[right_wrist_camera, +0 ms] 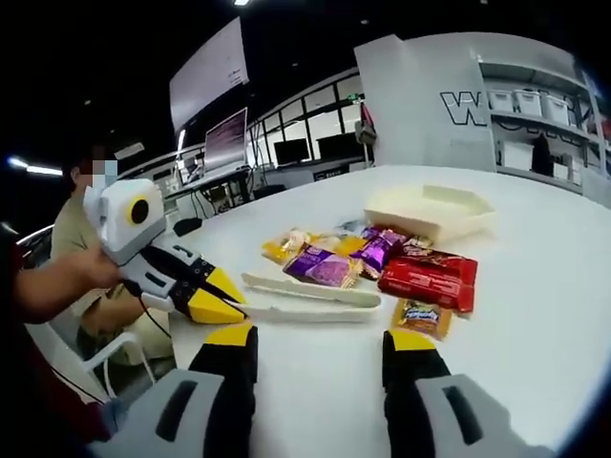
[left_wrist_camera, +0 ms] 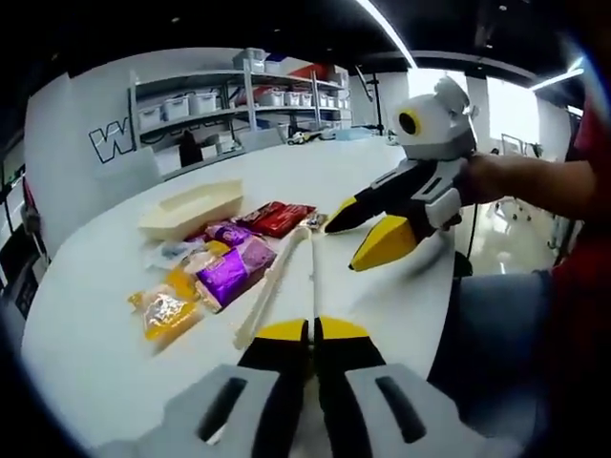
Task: Place the target food into the container with the food tongs after gripping and lifting it, then release it inside without dropping or visibly crushing the food.
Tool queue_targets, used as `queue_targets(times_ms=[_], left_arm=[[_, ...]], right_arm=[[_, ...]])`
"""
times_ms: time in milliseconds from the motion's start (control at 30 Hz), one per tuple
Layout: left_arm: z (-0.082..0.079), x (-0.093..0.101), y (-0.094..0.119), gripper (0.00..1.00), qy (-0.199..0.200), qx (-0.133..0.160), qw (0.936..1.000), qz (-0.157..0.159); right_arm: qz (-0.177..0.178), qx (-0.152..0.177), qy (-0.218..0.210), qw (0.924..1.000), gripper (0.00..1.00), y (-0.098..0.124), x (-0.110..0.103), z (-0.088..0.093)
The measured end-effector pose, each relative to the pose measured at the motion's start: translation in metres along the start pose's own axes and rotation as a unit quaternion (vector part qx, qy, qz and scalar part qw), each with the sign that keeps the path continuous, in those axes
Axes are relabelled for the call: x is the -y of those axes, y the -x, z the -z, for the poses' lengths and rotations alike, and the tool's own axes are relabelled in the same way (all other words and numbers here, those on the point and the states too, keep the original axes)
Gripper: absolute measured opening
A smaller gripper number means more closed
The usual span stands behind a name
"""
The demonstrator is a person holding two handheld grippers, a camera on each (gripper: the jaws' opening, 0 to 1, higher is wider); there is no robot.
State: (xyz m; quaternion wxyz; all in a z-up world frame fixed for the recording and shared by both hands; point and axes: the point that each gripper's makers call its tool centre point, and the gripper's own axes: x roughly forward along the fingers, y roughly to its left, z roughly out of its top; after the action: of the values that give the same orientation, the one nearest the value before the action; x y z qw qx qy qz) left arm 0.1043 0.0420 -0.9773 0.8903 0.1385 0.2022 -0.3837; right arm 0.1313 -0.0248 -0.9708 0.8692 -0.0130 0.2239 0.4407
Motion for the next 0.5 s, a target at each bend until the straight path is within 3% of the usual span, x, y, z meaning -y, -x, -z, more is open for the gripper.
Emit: queue_targets(times_ms=[200,500], left_arm=[[-0.005,0.004,0.002,0.01,-0.005,0.012,0.9999,0.004],[-0.033,0.005,0.010,0.01,0.050,0.080,0.9951,0.028]], right_arm=[[-0.001,0.004,-0.004,1.0000,0.49,0.003,-0.002,-0.001],[-0.016,0.034,-0.032,0.9988,0.50,0.009,-0.006,-0.010]])
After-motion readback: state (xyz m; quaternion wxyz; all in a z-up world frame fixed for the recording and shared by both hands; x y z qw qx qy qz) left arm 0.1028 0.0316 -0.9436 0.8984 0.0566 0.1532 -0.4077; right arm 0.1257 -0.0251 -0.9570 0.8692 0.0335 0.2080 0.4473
